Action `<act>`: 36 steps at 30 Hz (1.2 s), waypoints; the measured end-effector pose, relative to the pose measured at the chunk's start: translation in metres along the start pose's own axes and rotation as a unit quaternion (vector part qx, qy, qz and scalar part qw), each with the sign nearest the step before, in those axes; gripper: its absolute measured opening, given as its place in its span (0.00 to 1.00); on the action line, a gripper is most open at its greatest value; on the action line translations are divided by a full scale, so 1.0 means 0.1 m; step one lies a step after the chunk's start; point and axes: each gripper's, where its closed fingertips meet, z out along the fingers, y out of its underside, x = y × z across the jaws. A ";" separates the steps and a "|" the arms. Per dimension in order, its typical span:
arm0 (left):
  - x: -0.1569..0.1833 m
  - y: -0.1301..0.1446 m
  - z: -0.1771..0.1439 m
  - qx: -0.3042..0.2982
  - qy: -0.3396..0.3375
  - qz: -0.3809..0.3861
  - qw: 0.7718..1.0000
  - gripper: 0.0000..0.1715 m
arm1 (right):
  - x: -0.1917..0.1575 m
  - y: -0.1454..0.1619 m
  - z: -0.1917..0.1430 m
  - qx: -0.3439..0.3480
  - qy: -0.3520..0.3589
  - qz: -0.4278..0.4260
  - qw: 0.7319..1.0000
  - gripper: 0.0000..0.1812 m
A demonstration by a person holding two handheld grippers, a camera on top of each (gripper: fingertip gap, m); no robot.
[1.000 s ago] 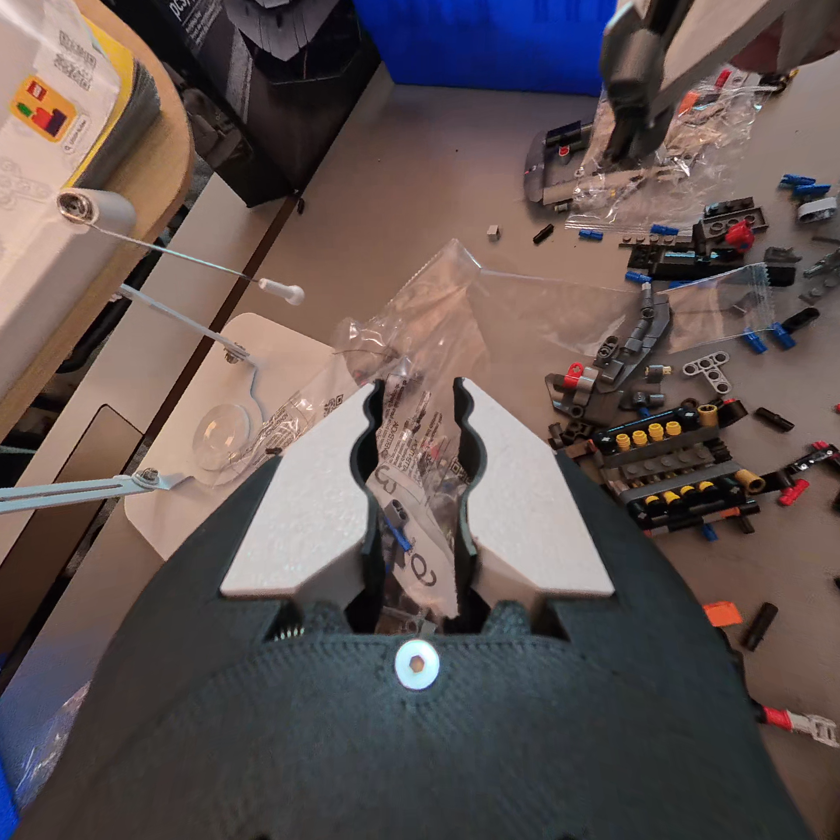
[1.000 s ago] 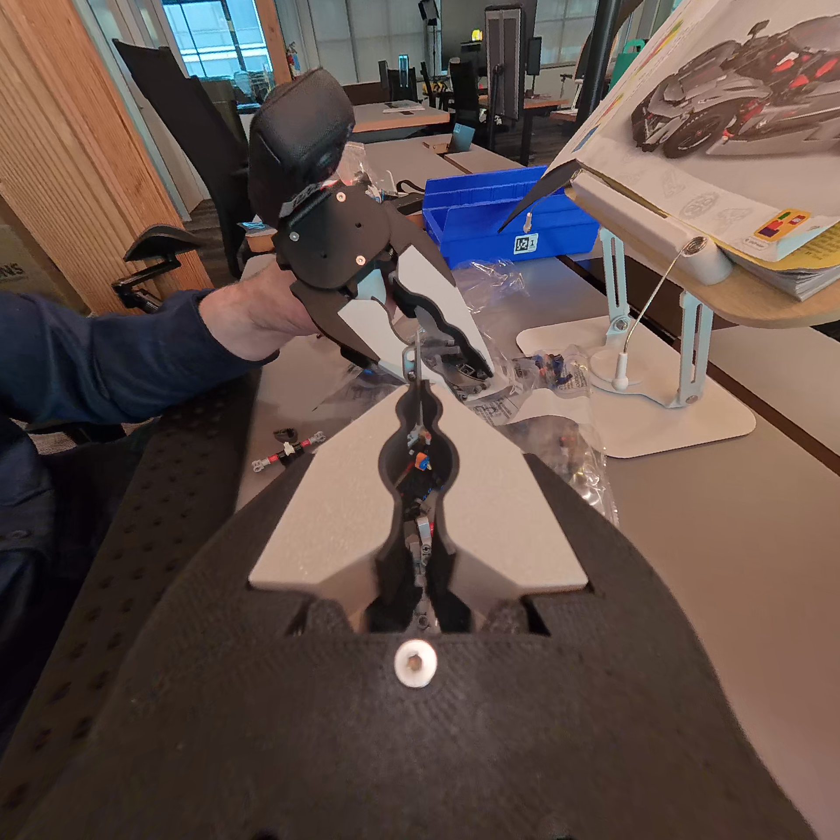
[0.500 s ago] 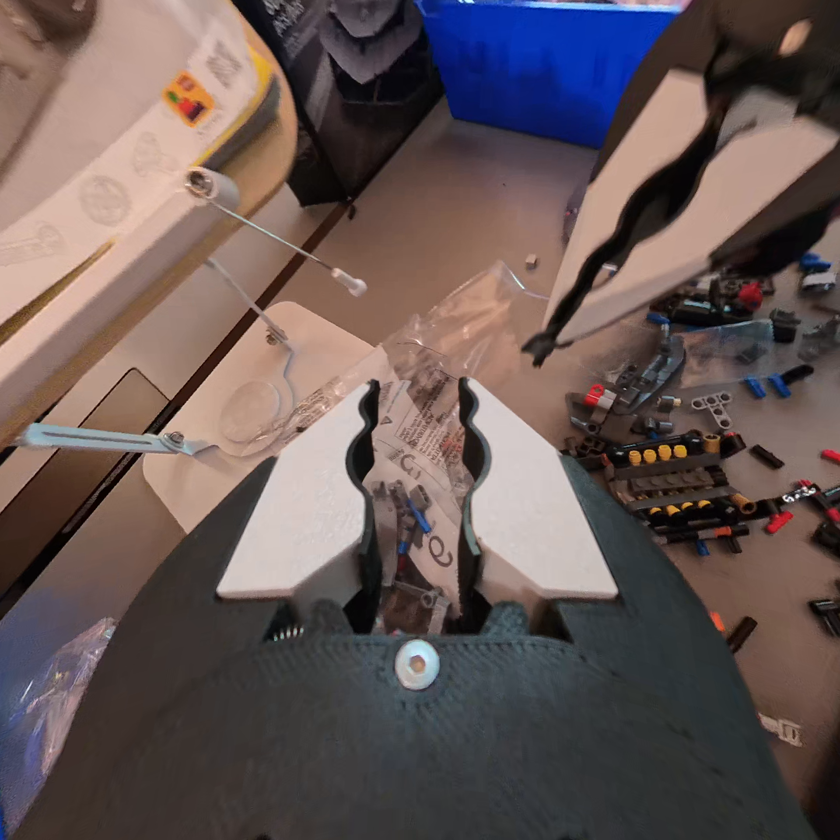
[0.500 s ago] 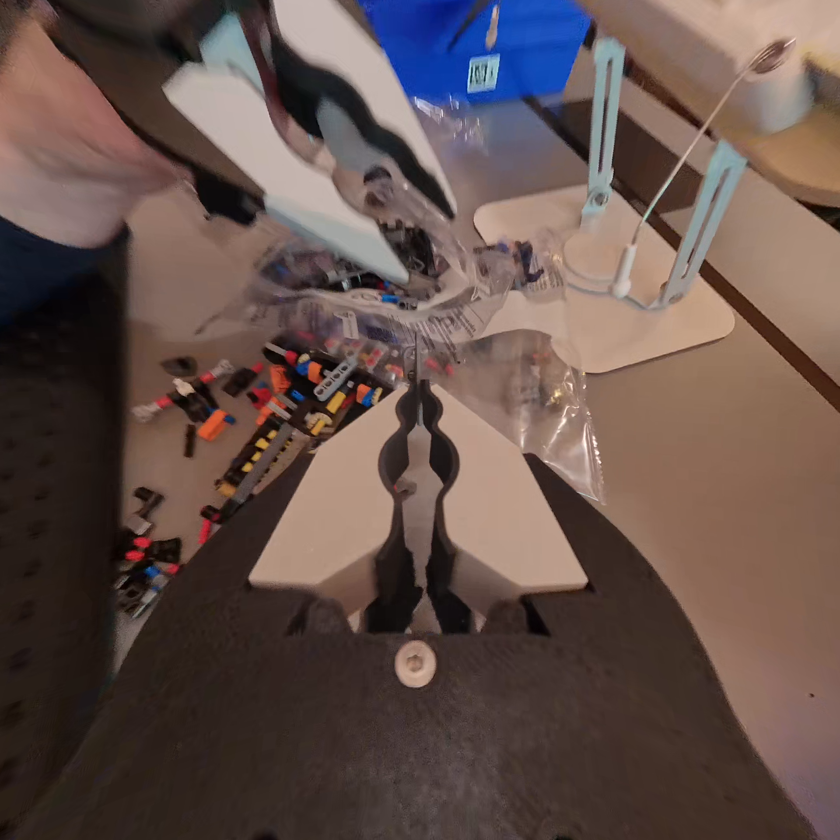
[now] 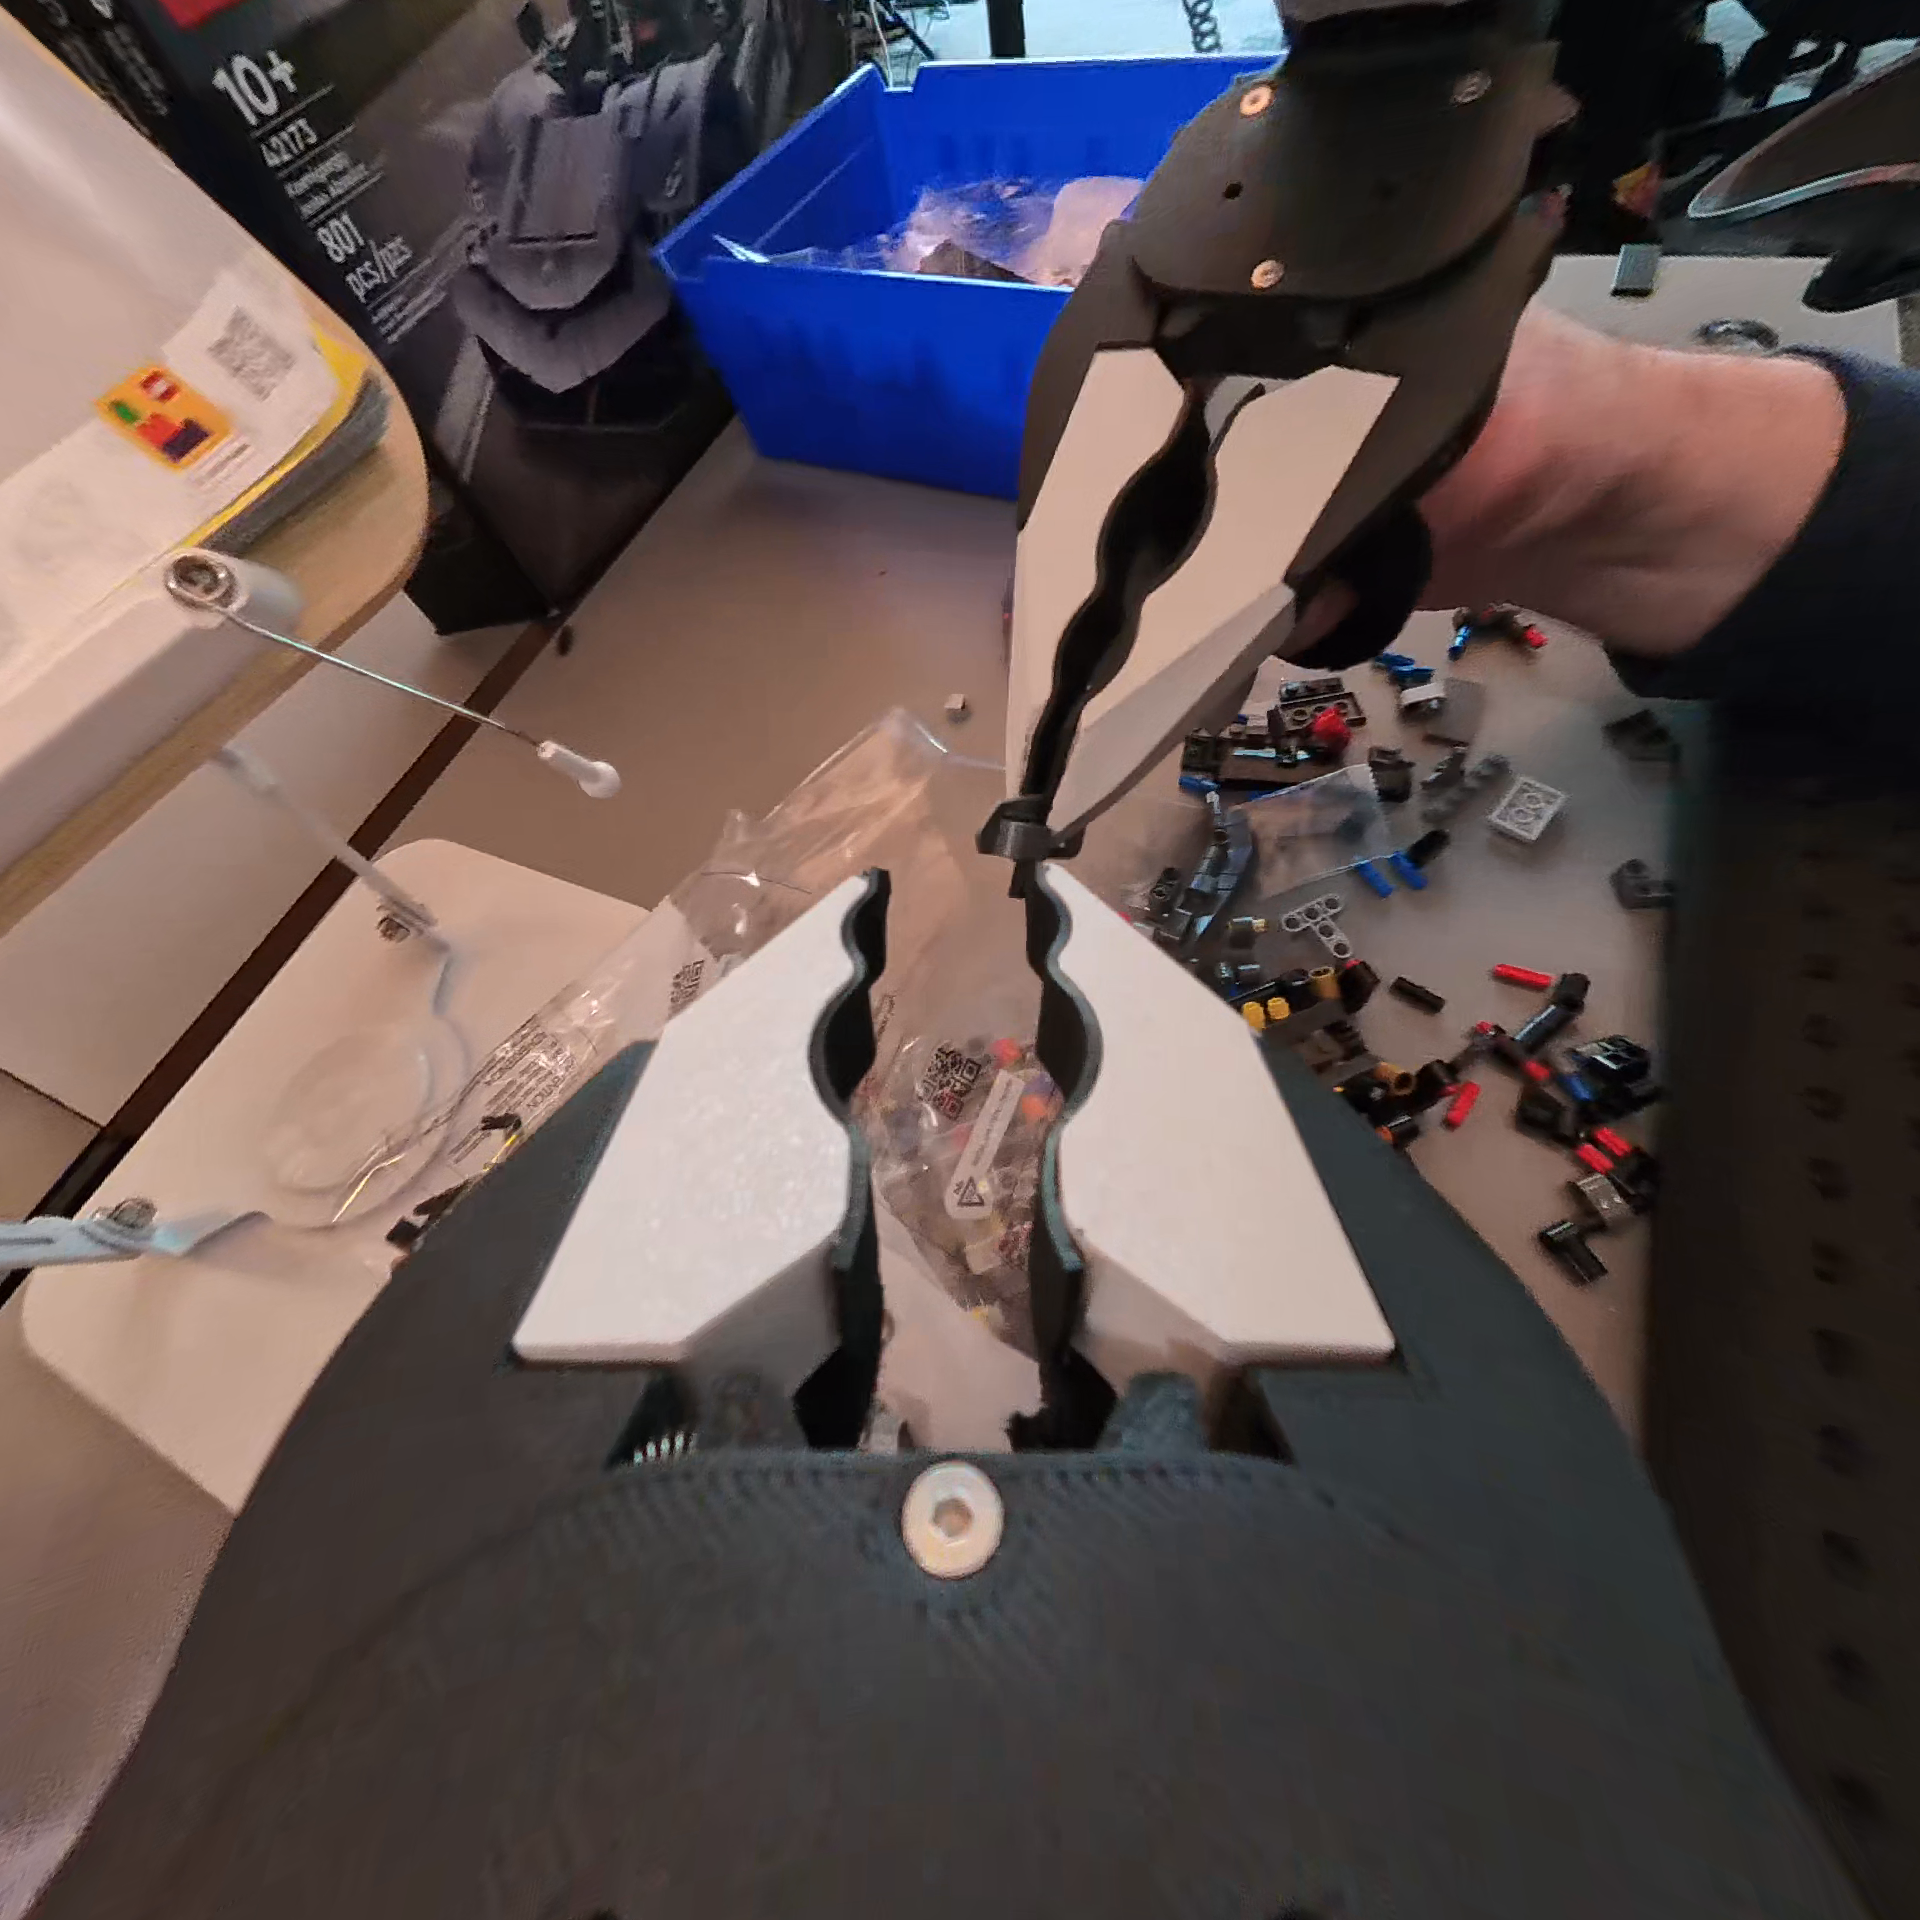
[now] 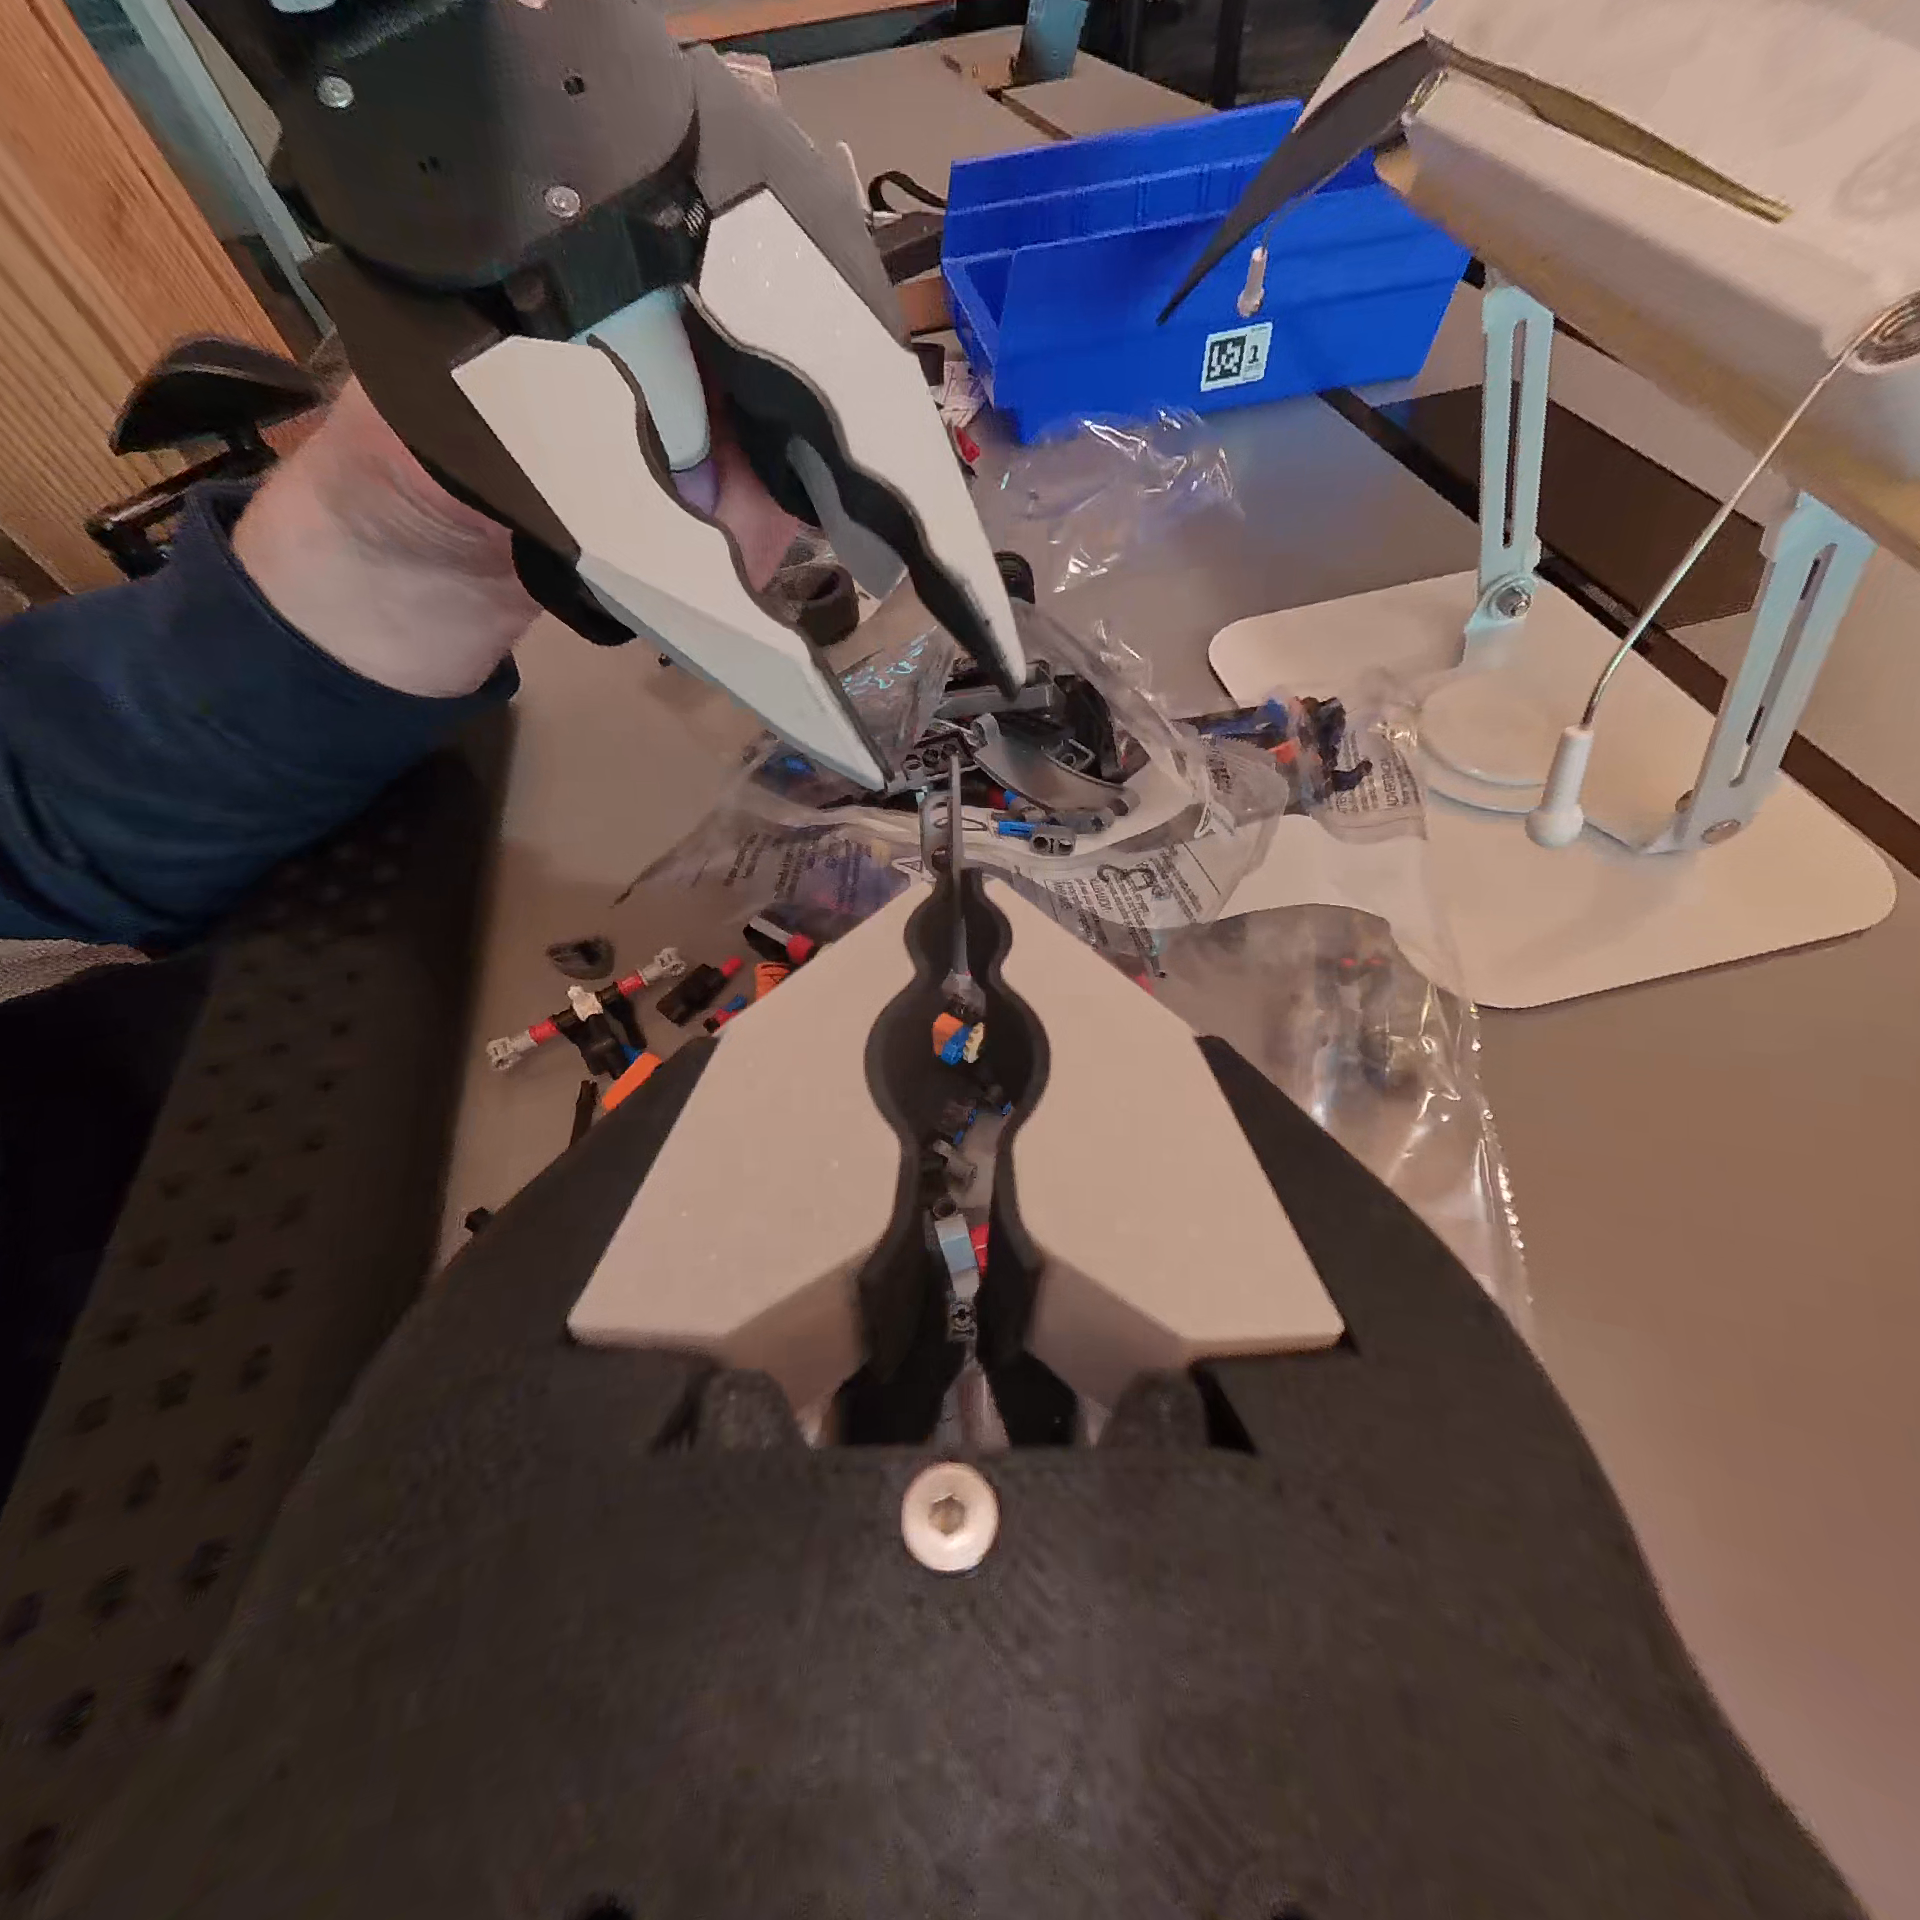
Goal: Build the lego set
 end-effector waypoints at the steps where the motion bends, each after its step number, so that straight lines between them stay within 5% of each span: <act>1: 0.02 0.01 0.02 -0.003 0.003 0.002 1.000 0.13 | -0.02 -0.01 0.00 0.001 -0.003 -0.004 1.000 0.00; 16: 0.21 -0.03 0.05 0.019 0.072 -0.007 0.997 0.04 | -0.12 0.05 0.00 -0.032 -0.004 -0.036 0.999 0.00; 23: 0.13 -0.16 0.01 0.079 0.112 -0.129 0.982 0.00 | -0.04 -0.10 -0.07 -0.004 0.078 -0.123 0.989 0.05; 27: 0.10 -0.22 -0.01 0.115 0.152 -0.200 0.961 0.00 | 0.04 -0.03 0.01 -0.058 0.158 -0.217 0.962 0.15; 31: 0.07 -0.27 -0.03 0.140 0.173 -0.236 0.946 0.00 | 0.17 0.05 0.03 -0.105 0.217 -0.263 0.934 0.02; 36: 0.06 -0.28 -0.04 0.150 0.169 -0.227 0.947 0.00 | 0.04 0.04 0.04 -0.074 0.148 -0.197 0.966 0.00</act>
